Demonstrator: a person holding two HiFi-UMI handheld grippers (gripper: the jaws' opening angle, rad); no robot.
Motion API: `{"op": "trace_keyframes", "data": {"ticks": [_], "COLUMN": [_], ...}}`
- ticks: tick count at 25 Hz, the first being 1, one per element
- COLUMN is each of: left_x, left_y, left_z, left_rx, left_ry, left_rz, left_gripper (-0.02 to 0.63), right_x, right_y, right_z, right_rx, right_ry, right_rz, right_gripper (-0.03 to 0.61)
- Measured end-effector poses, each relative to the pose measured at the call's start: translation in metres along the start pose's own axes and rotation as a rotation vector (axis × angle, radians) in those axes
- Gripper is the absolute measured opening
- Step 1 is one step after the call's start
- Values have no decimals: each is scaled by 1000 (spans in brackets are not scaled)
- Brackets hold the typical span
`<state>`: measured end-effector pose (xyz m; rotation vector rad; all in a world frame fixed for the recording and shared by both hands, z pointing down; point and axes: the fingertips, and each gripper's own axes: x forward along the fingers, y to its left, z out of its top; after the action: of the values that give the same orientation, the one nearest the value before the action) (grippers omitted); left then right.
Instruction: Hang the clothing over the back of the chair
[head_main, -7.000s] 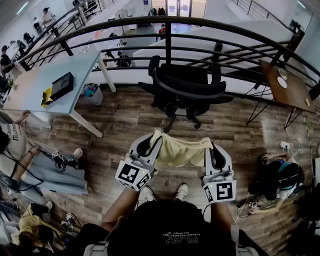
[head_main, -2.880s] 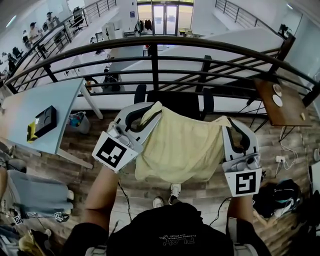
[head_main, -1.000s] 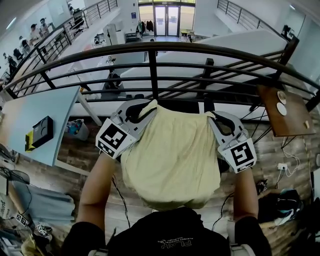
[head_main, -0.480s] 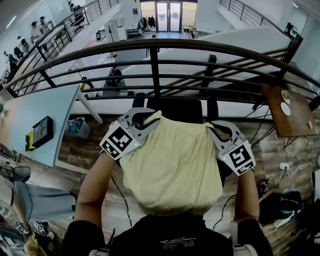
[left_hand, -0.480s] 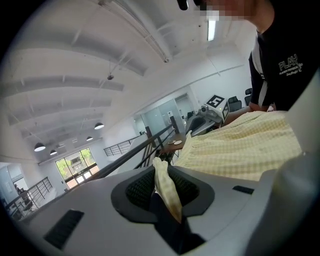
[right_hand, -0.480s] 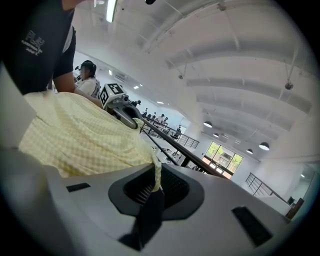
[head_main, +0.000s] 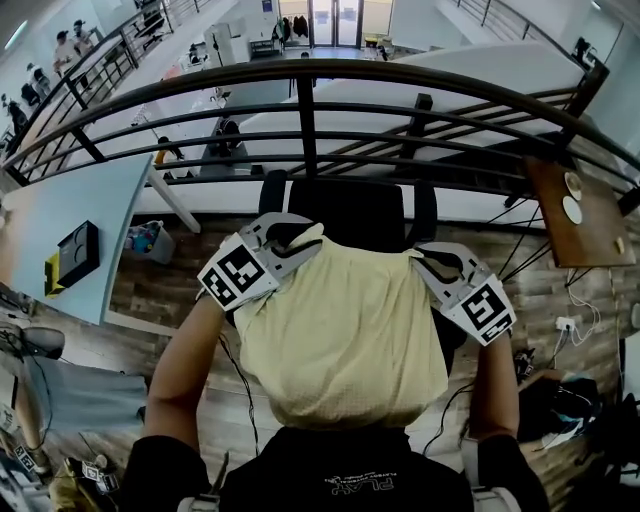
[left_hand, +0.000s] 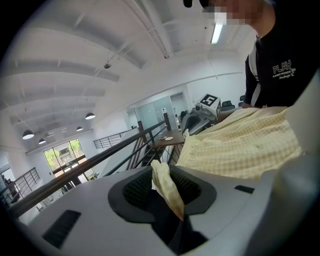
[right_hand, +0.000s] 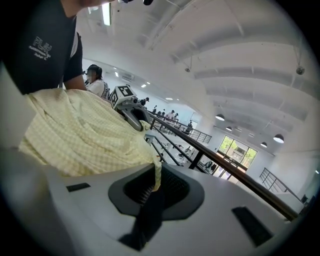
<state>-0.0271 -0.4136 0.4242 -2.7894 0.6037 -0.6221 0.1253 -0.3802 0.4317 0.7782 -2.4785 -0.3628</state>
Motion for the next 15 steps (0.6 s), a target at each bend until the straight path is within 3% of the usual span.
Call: {"op": "trace_keyframes", "data": {"ticks": [3, 4, 5, 6, 15], "left_x": [3, 4, 5, 6, 4], "left_y": [-3, -3, -3, -2, 0], "left_z": [-9, -13, -17, -20, -21], "left_rx": [0, 4, 3, -4, -39], "left_ry": [27, 41, 52, 58, 55], "left_rz": [-6, -3, 2, 7, 24], "left_gripper": [155, 175, 182, 194, 201], "right_x": [2, 3, 4, 4, 0], "right_y": [7, 11, 14, 15, 7], "right_z": [-9, -13, -19, -23, -26], "right_rx": [16, 17, 20, 26, 42], "right_ry": [19, 32, 45, 53, 47], "right_rz": [42, 63, 81, 90, 50], "right_gripper": [45, 72, 154, 189, 186]}}
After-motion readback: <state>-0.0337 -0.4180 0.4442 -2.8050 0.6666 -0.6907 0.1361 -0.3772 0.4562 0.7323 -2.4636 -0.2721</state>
